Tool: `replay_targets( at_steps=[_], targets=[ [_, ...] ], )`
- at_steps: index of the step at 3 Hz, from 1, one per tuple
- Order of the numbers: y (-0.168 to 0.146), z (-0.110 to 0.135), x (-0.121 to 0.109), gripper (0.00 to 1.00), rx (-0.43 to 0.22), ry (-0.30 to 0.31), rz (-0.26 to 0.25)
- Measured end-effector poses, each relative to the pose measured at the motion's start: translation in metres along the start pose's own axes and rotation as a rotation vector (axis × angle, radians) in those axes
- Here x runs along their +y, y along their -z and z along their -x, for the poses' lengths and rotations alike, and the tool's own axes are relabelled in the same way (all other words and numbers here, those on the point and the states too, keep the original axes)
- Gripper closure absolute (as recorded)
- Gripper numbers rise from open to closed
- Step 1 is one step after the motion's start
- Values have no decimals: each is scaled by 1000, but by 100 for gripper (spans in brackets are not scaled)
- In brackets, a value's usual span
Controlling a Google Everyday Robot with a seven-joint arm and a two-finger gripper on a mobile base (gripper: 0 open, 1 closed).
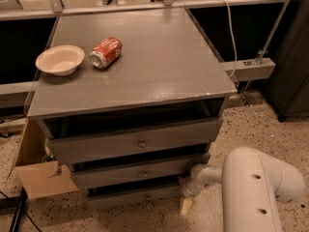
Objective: Open bottom drawer
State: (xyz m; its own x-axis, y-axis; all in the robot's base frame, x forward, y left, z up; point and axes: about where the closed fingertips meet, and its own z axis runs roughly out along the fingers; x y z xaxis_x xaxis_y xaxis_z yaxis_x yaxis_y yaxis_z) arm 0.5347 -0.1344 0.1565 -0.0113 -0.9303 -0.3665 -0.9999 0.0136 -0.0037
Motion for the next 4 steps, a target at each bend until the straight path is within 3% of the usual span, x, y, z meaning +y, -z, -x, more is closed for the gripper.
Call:
replay_targets(
  at_steps=[4],
  targets=[
    [11, -9, 31, 0, 17, -54, 85]
  ],
)
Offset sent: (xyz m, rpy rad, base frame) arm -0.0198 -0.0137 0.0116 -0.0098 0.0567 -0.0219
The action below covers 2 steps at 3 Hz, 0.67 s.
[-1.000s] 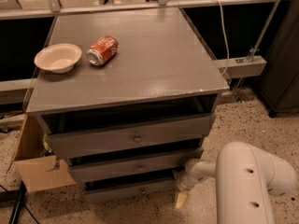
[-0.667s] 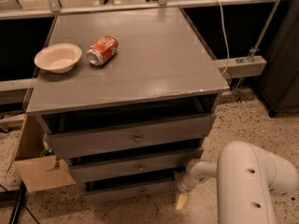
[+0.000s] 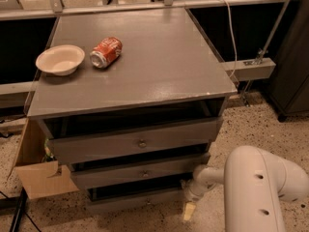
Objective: Open bottom drawer
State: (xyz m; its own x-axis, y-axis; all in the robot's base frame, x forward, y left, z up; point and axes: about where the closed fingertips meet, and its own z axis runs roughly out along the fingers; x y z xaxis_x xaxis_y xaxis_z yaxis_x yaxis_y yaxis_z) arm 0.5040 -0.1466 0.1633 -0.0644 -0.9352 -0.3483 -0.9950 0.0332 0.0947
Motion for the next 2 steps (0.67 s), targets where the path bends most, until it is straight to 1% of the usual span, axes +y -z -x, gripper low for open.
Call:
replay_targets(
  at_steps=[2],
  targets=[
    [9, -5, 20, 0, 8, -32, 44]
  ],
)
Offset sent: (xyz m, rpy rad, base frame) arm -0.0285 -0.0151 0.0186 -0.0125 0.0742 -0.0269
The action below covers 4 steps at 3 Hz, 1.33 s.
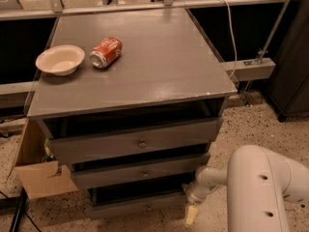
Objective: Open bottom drawer
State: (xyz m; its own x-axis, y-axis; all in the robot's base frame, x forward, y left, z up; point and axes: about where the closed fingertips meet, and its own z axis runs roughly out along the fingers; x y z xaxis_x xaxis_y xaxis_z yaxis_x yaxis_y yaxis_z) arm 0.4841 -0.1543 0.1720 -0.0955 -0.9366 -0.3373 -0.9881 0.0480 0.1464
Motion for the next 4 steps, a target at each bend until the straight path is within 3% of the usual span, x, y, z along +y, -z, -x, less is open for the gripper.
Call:
replay_targets(
  at_steps=[4],
  targets=[
    [9, -10, 45, 0, 47, -65, 144]
  ],
)
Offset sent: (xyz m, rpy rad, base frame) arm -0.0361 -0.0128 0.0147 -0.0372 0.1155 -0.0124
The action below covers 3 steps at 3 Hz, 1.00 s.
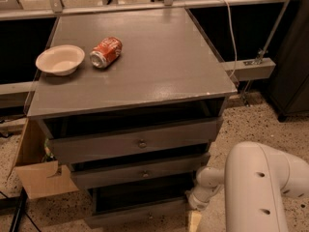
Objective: Open bottom drawer
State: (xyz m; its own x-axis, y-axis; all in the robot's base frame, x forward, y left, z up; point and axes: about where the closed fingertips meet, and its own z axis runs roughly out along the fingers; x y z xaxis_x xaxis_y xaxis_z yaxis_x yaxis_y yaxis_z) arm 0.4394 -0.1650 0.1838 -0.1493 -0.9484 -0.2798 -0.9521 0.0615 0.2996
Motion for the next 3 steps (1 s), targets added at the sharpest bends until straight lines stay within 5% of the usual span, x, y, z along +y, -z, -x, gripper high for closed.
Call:
replay_targets(
  at_steps=[3],
  targets=[
    [8, -10, 18, 0, 38, -52, 98]
  ],
)
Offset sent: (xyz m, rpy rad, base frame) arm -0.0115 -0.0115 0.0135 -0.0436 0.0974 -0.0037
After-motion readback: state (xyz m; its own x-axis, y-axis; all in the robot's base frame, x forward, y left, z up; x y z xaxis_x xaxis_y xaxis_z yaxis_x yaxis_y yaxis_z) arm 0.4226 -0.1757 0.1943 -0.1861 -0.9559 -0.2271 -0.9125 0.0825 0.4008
